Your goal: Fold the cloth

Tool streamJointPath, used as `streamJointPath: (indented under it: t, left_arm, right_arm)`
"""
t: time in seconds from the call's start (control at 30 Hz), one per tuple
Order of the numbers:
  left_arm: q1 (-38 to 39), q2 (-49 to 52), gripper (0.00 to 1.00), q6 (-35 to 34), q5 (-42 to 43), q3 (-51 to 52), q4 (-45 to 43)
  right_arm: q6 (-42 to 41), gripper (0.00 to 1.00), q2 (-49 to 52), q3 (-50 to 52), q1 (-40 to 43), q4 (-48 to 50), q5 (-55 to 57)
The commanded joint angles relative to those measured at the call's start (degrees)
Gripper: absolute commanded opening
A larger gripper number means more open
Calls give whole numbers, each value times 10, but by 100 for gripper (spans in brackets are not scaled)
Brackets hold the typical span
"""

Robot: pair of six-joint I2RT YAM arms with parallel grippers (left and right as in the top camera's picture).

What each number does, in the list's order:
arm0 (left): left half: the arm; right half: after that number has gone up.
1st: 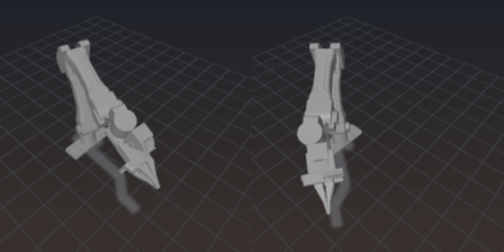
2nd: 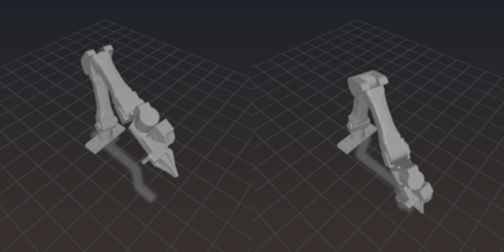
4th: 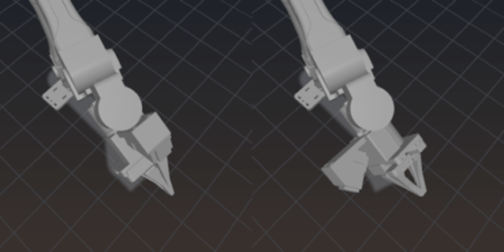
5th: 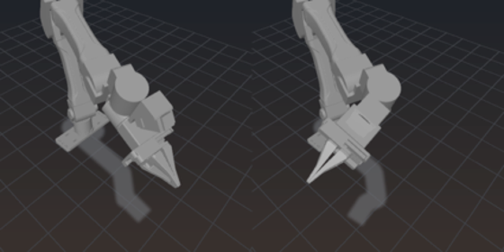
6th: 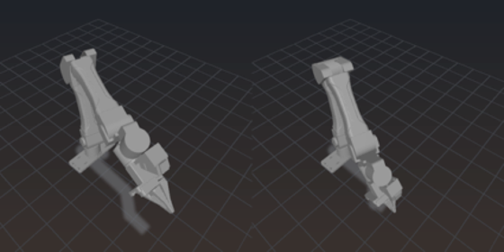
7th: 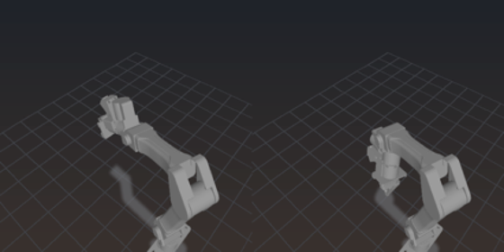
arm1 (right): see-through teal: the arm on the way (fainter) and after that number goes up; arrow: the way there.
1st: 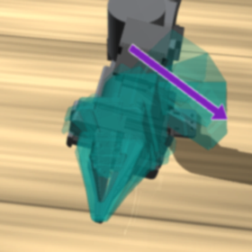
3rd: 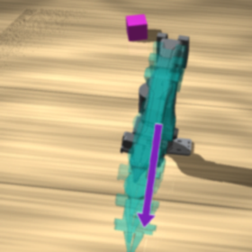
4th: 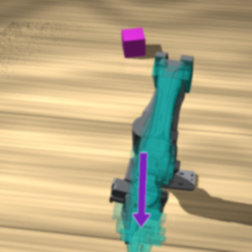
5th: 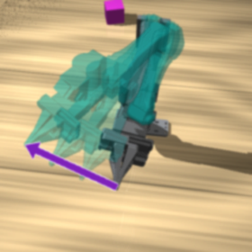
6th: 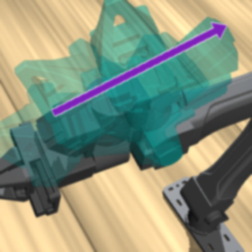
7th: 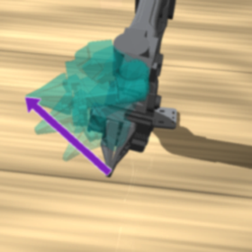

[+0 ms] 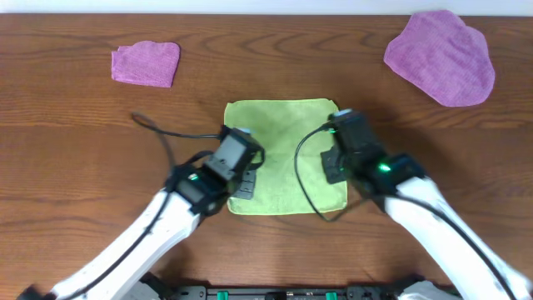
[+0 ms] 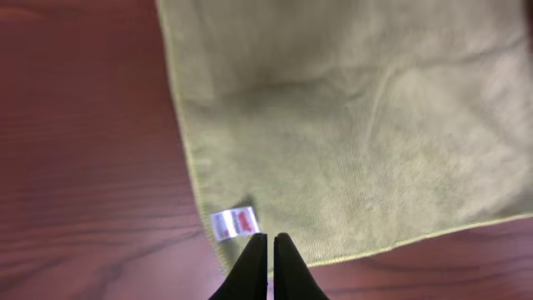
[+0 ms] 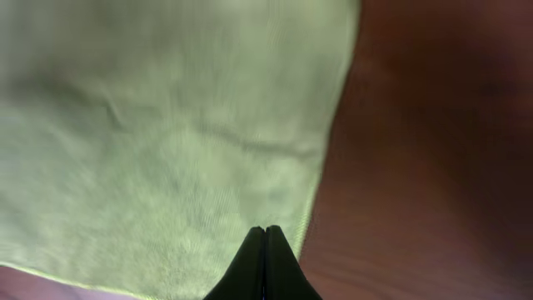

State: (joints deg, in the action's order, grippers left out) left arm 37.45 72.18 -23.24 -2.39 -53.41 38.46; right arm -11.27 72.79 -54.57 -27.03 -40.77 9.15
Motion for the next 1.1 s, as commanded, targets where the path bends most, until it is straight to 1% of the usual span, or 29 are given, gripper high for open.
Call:
streamJointPath:
  t: [0.0, 0.17, 0.4, 0.5, 0.57, 0.67, 0.77, 0.83, 0.9, 0.93, 1.0, 1.07]
  left_arm:
    - [-4, -70, 6, 10, -12, -9, 21]
    - [-2, -171, 6, 8, -19, -7, 84]
    - [19, -322, 6, -32, -31, 0, 191]
    - [47, -389, 6, -71, -71, 21, 242]
    - [66, -421, 6, -88, -71, 41, 251]
    - [92, -450, 6, -116, -80, 87, 238]
    - [112, -450, 6, -132, -99, 133, 211]
    - [123, -445, 6, -131, -105, 160, 154]
    - [129, -439, 6, -124, -132, 179, 99]
    - [130, -431, 6, -103, -164, 190, 64]
    - [128, -414, 6, -63, -206, 197, 23]
    - [125, -381, 6, -9, -235, 199, -23]
  right_arm:
    - [15, 1, -83, -5, 2, -35, 45]
    - [-29, 2, -206, -4, -12, -130, 58]
    - [-90, 2, -380, -3, -76, -223, 62]
    - [-129, 1, -444, 6, -102, -268, 75]
    - [-154, 1, -472, 19, -111, -281, 74]
    - [-181, 1, -499, 54, -117, -276, 74]
    - [-182, 2, -500, 82, -117, -234, 75]
    - [-175, 2, -496, 104, -117, -202, 92]
    - [-168, 1, -490, 127, -117, -173, 133]
    - [-167, 2, -483, 141, -117, -150, 150]
    - [-141, 2, -469, 162, -117, -101, 166]
    - [-98, 2, -444, 186, -116, -31, 186]
